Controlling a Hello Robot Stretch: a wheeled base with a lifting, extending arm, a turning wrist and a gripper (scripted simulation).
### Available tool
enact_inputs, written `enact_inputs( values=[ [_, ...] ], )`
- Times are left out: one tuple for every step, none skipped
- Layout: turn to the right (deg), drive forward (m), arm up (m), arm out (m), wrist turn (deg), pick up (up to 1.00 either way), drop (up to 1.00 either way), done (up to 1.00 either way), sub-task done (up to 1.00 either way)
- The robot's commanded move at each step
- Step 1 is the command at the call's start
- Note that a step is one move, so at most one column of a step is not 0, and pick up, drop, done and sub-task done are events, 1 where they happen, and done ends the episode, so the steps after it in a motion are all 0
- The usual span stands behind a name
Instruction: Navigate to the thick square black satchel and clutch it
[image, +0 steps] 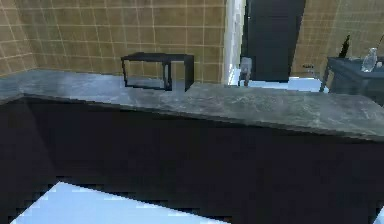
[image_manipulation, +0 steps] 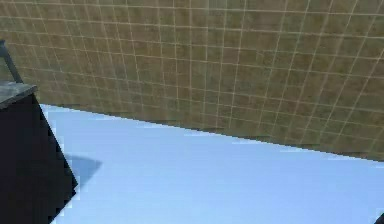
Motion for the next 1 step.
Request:
enact_inputs(
  values=[
    [45.0,0.0,0.0,0.0,0.0,0.0,0.0,0.0,0.0]
  ],
)
